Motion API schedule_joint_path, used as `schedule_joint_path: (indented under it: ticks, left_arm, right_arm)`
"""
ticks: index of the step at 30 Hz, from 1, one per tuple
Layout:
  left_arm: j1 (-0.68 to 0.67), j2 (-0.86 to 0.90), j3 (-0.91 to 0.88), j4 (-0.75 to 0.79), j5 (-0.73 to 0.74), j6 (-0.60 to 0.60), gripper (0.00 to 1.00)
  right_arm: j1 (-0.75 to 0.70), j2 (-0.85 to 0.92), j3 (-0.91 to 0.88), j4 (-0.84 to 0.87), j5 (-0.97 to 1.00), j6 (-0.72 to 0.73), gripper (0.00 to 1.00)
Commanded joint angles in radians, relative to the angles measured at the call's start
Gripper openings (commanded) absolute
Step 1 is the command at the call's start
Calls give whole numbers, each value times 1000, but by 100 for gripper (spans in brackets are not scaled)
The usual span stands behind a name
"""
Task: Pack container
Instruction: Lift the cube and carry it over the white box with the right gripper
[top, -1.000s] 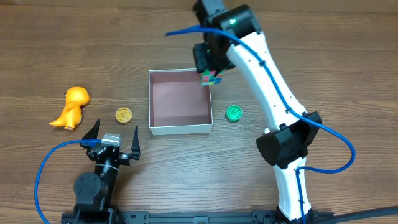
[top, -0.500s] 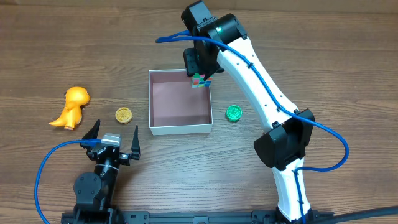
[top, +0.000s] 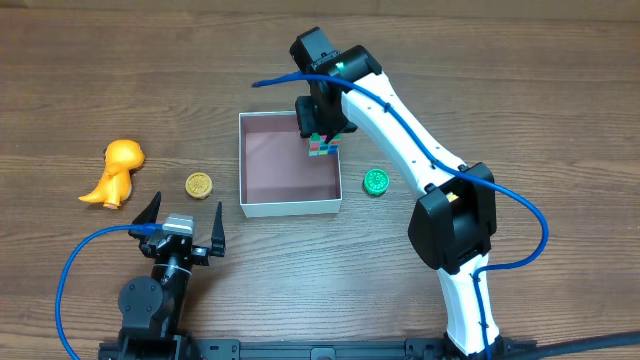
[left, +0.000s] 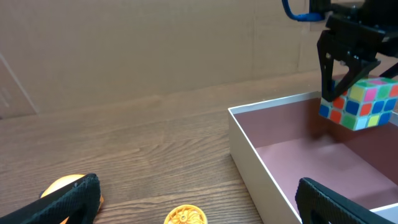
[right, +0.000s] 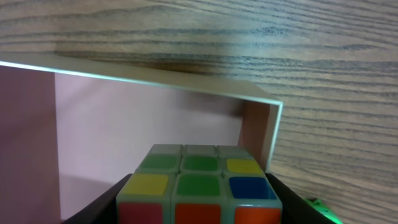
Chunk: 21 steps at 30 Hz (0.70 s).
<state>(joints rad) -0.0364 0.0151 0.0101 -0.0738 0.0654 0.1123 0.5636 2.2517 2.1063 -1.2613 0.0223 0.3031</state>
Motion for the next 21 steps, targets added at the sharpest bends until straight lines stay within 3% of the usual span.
schedule_joint_path:
  ticks: [1,21]
  left_arm:
    - [10,-9,-5,1,-10,15,100]
    - [10,-9,-5,1,-10,15,100]
  right_arm:
    - [4,-11,-12,21,-2,8,40]
    - [6,-10,-12,81,3,8,41]
